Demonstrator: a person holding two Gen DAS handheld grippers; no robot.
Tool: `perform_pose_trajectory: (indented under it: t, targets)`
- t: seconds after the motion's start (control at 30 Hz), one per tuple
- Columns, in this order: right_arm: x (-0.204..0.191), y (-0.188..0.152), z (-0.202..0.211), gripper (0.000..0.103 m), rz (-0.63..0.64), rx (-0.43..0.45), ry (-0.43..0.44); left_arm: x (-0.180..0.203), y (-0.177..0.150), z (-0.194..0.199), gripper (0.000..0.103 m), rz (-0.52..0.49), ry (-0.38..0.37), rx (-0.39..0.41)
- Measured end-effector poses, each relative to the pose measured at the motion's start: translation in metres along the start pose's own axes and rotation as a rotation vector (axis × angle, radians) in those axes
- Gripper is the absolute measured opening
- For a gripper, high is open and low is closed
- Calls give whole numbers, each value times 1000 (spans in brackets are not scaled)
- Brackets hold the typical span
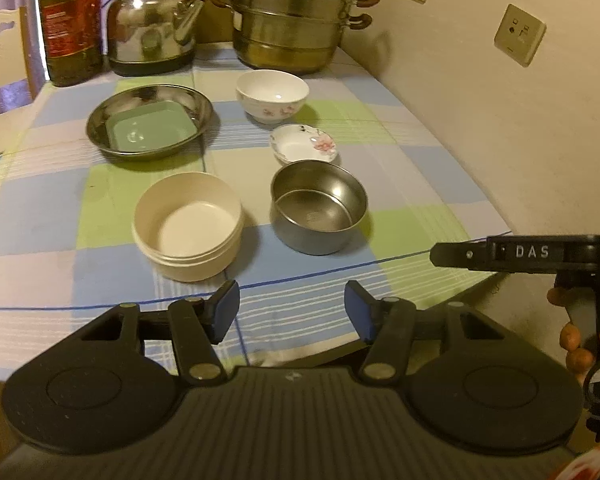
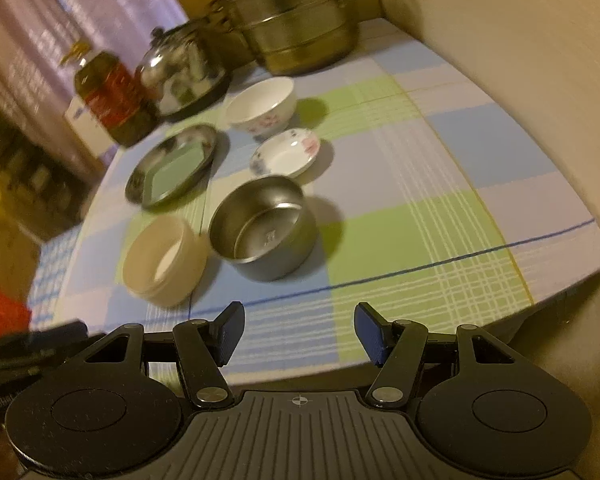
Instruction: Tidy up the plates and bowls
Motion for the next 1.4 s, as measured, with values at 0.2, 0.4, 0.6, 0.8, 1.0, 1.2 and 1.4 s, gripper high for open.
perform_pose_trajectory:
  t: [0.2,0.4,0.6,0.8,1.0,1.2,1.4]
  targets:
    - [16,16,-3,62,-28,24,-60,12,18,-24,54,-21,-51,-15]
    - [33,39,-11,62,-64,44,-88,17,47,-51,53,-49,-80,-16]
    - [43,65,-36,62,-71,49,-103,9,82,-86,52,-68,-67,-9]
    - [48,94,-67,62,-77,79,-98,0,119,-130,48,-85,-36,-13]
    - [55,118,-101,61,-101,90,-89,-3,147,-169,43,-98,-35,-19]
    - [58,135,-136,48,-108,80,-81,5,159,-204,36,-120,-67,-51]
    - [63,141,-165,38,-118,58,-92,14,164,-233,32,-143,-96,-94]
Point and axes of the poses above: each gripper's, at about its wrist camera, not at the fingertips, and z roughly against the way its jaws point, x to its right, y to its top, the point moved 6 cm from there along -z, roughly the way its jaws point, and after that the axes turned 13 degrees about y, right-handed, at the moved point
